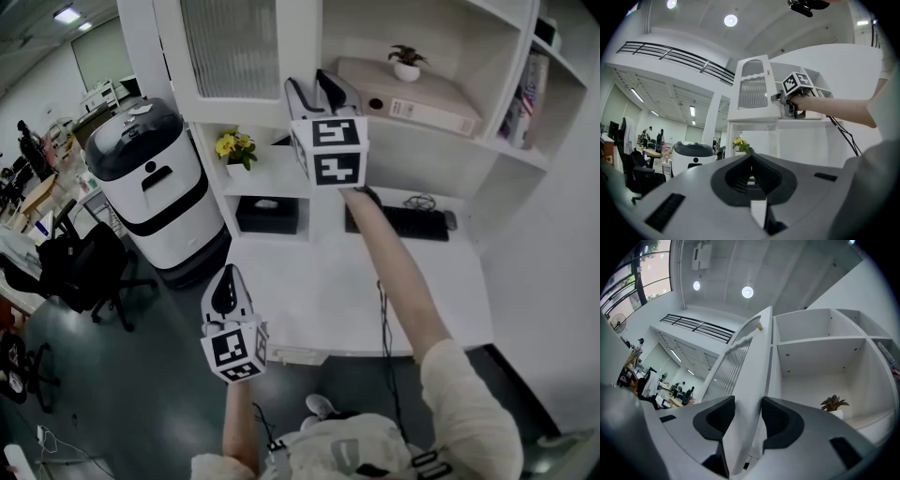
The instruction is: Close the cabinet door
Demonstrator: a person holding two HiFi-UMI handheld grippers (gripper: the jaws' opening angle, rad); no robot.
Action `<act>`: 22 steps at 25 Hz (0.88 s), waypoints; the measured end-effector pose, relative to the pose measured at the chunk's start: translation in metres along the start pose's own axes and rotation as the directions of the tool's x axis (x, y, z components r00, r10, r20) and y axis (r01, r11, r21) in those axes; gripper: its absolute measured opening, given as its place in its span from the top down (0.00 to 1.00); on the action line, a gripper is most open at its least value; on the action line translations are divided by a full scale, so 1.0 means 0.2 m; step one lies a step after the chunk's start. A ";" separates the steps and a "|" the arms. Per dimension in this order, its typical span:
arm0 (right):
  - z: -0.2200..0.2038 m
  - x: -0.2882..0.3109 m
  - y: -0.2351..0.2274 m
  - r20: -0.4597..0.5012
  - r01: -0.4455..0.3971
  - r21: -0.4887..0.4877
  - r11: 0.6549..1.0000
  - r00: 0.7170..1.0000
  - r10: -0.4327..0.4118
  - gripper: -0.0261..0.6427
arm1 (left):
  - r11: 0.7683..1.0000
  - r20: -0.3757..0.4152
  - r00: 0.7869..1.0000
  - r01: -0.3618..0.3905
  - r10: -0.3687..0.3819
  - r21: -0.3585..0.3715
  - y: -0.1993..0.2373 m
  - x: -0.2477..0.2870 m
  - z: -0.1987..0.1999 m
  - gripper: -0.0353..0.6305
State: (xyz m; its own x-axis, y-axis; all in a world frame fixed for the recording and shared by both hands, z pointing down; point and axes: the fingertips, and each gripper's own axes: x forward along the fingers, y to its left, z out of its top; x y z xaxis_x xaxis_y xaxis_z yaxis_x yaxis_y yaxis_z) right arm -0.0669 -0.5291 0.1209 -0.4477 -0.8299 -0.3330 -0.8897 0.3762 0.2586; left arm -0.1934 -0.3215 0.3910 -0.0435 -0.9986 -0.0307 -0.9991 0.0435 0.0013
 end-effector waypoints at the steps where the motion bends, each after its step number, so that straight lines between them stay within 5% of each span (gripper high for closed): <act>1: -0.01 0.00 -0.01 -0.005 0.001 0.002 1.000 1.000 -0.001 0.72 | 1.000 -0.001 1.000 -0.002 0.002 -0.005 0.00 0.01 -0.01 0.94; 22: -0.08 0.15 -0.10 -0.019 0.021 -0.030 0.999 1.000 -0.022 0.71 | 1.000 -0.034 0.999 -0.002 0.001 -0.018 -0.01 0.16 -0.11 0.94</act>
State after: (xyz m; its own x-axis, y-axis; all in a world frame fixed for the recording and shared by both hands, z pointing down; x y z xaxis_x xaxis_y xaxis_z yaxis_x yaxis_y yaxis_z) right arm -0.0619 -0.5684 0.1199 -0.4264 -0.8456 -0.3213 -0.8960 0.3460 0.2784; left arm -0.1927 -0.3547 0.4119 -0.0446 -0.9990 0.0032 -0.9988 0.0446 0.0193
